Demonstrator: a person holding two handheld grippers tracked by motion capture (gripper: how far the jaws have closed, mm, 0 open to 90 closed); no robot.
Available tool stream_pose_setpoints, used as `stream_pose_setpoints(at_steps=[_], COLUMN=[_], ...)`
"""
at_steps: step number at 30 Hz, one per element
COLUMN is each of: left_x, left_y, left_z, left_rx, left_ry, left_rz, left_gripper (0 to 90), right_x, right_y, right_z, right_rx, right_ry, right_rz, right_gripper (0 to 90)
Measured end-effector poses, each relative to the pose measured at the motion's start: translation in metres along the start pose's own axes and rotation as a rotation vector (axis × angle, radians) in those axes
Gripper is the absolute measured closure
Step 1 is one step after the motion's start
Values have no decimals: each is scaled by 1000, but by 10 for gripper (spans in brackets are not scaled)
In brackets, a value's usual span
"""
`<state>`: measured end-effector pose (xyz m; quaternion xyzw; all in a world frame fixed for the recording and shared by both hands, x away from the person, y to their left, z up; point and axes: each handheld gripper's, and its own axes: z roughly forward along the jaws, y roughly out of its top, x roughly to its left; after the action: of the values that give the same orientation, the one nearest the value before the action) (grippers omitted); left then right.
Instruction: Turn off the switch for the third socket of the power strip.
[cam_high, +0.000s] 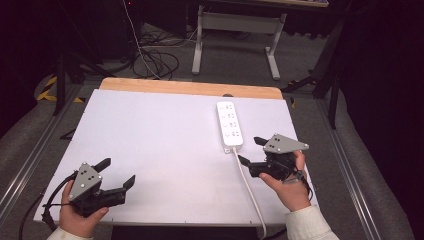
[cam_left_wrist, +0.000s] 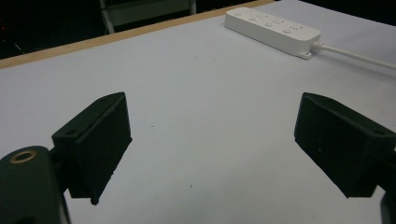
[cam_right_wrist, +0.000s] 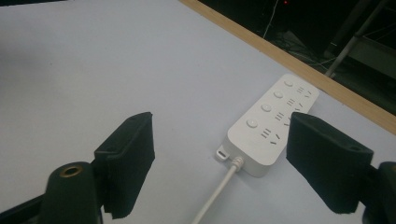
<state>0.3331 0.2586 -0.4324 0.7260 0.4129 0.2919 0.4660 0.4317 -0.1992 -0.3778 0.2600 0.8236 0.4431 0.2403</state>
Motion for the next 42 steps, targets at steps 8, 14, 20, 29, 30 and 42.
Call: stream_pose_setpoints(at_steps=[8, 14, 20, 29, 30, 42], left_x=[0, 0, 0, 0, 0, 1], left_y=[0, 0, 0, 0, 0, 0], left_z=[0, 0, 0, 0, 0, -1], left_rx=[-4, -4, -6, -2, -3, -1], left_ry=[0, -2, -2, -2, -2, 2], left_rz=[1, 3, 2, 2, 2, 5], left_gripper=[114, 114, 114, 116, 116, 116], right_x=[-7, -11, -18, -24, -26, -41], right_y=[10, 16, 23, 30, 31, 37], right_z=[7, 11, 18, 29, 34, 54], right_rx=[9, 14, 20, 1, 14, -26], right_ry=[5, -5, -10, -8, -1, 4], right_rz=[-12, -12, -6, -5, 20, 118], right_gripper=[266, 288, 298, 378, 399, 561])
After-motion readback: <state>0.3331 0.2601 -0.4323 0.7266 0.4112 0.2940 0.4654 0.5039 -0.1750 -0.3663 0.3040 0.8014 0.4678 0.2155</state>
